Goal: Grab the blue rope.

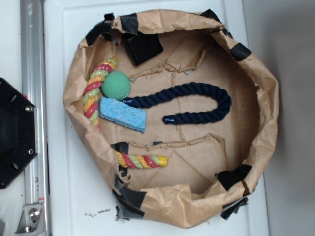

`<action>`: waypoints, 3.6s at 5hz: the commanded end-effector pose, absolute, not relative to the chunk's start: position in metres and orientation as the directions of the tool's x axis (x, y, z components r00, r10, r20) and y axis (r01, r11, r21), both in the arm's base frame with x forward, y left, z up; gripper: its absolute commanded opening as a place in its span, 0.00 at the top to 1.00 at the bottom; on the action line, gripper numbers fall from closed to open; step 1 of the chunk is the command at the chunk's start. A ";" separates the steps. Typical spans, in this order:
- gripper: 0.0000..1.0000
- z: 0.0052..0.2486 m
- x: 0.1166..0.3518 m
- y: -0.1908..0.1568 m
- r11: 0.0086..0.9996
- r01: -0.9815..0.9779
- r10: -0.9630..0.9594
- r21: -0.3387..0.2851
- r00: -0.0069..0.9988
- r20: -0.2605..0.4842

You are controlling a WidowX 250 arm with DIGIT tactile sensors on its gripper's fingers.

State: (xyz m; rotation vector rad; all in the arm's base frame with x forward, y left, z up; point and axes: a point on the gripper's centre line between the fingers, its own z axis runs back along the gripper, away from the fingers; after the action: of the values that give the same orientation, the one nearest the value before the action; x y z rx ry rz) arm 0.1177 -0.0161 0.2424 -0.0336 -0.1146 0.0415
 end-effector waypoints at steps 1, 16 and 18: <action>0.00 0.244 0.119 -0.016 0.999 -0.038 0.042 -0.037 0.992 0.118; 1.00 0.093 0.287 -0.026 0.986 0.082 -0.052 -0.146 0.978 0.202; 1.00 0.157 0.287 -0.022 0.984 0.124 -0.094 -0.127 0.970 0.223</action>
State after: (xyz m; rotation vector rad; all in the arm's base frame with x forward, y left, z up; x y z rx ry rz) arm 0.2839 -0.0222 0.1330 -0.1440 -0.1391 -0.1075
